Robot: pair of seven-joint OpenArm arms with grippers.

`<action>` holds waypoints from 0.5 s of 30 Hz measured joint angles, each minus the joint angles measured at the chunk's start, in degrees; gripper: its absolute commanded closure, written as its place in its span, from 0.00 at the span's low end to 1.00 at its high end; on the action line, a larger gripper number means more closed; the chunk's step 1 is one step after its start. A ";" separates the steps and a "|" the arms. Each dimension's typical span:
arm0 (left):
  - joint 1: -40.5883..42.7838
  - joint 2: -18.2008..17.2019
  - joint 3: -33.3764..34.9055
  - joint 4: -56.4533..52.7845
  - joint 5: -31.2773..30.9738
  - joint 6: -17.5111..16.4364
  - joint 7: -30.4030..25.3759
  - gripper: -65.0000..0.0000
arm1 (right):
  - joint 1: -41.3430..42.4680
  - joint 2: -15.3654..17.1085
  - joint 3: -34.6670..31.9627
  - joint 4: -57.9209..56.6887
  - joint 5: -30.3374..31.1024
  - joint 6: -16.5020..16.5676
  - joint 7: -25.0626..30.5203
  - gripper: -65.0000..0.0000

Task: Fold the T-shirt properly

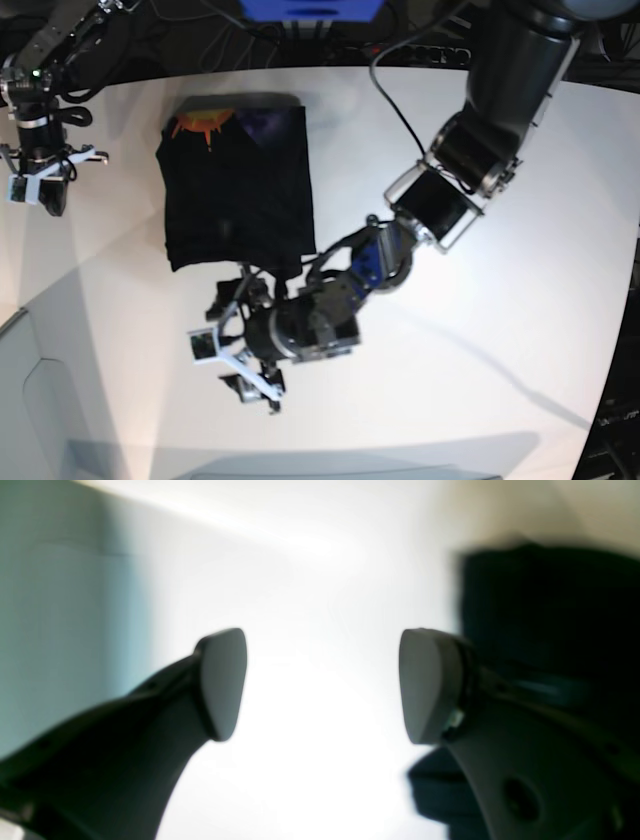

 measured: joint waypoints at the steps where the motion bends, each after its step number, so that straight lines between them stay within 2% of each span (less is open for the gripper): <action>1: 0.96 -1.44 -2.80 2.14 -0.02 -0.07 0.22 0.30 | -0.37 -0.52 0.11 0.00 0.00 -0.04 0.00 1.00; 4: 5.42 -6.82 -13.18 8.07 -0.74 -0.42 4.83 0.30 | -0.85 -2.69 0.66 0.00 -0.31 -0.04 0.07 1.00; 8: 16.17 -12.33 -33.40 16.22 0.39 0.59 9.07 0.30 | -4.04 -5.33 0.33 -0.02 -0.26 -0.02 -0.07 1.00; 11: 26.60 -13.42 -46.18 22.01 -0.11 0.02 11.34 0.30 | -5.09 -7.80 0.07 -0.02 0.02 0.04 -0.09 1.00; 15: 39.93 -12.85 -61.18 26.47 -0.28 -0.02 12.83 0.30 | -6.10 -7.89 -1.40 -0.44 -0.31 -0.07 0.15 1.00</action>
